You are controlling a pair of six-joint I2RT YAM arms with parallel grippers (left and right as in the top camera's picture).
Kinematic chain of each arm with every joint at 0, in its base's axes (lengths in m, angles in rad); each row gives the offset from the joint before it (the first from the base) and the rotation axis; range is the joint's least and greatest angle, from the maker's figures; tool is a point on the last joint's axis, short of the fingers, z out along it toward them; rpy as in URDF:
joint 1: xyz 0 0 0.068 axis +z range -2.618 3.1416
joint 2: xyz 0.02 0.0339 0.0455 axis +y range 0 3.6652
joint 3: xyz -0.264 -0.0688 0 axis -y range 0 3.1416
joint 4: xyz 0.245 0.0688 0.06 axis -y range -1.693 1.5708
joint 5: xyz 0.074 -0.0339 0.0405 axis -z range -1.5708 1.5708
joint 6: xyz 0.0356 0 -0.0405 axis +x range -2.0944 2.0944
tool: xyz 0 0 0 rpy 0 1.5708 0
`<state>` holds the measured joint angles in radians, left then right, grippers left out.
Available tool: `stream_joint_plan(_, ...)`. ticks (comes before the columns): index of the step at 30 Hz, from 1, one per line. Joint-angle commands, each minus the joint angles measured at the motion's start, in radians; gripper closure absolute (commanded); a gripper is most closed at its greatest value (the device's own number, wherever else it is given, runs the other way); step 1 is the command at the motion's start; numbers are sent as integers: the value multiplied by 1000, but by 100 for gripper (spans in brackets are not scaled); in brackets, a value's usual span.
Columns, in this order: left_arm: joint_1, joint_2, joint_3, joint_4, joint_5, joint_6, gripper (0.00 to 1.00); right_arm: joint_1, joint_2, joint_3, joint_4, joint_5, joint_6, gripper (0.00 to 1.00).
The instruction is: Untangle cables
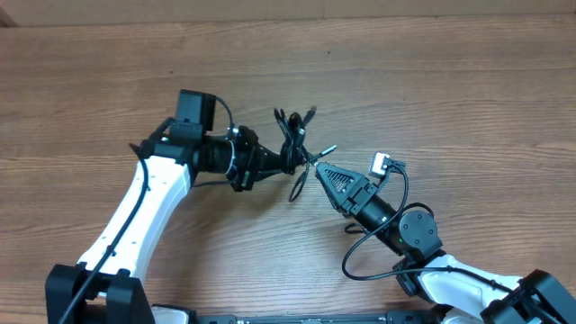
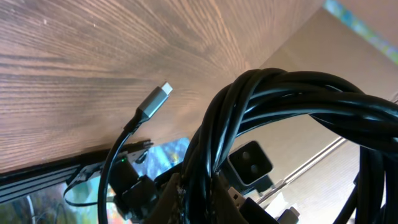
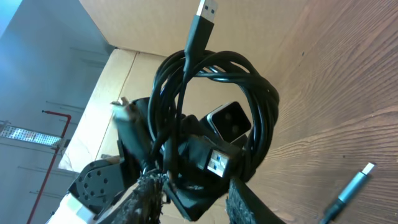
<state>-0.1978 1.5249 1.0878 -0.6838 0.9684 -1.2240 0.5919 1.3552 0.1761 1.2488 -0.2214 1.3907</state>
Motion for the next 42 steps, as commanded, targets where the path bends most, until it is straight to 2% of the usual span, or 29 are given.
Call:
stream_joint_plan(1, -18, -15, 20, 3, 14, 24, 96, 6, 3, 16, 11, -5, -8, 68)
stream_joint_plan(12, -80, -15, 20, 0, -15, 25, 96, 6, 3, 16, 11, -5, -8, 71)
stream_joint_plan(16, -91, -15, 20, 0, -14, 59, 96, 6, 3, 16, 11, -5, -8, 74)
stream_joint_plan(19, -91, -15, 20, -1, -14, 85, 96, 6, 3, 16, 10, -5, -8, 79)
stream_joint_plan(24, -91, -15, 20, 0, -14, 84, 96, 6, 3, 16, 2, -6, -8, 96)
stream_joint_plan(33, -44, -15, 20, 8, 54, 93, 96, 5, 3, 16, -138, -3, -8, 96)
stream_joint_plan(42, 95, -15, 20, 0, 106, 234, 96, 2, 3, 16, -349, 90, -110, 96)
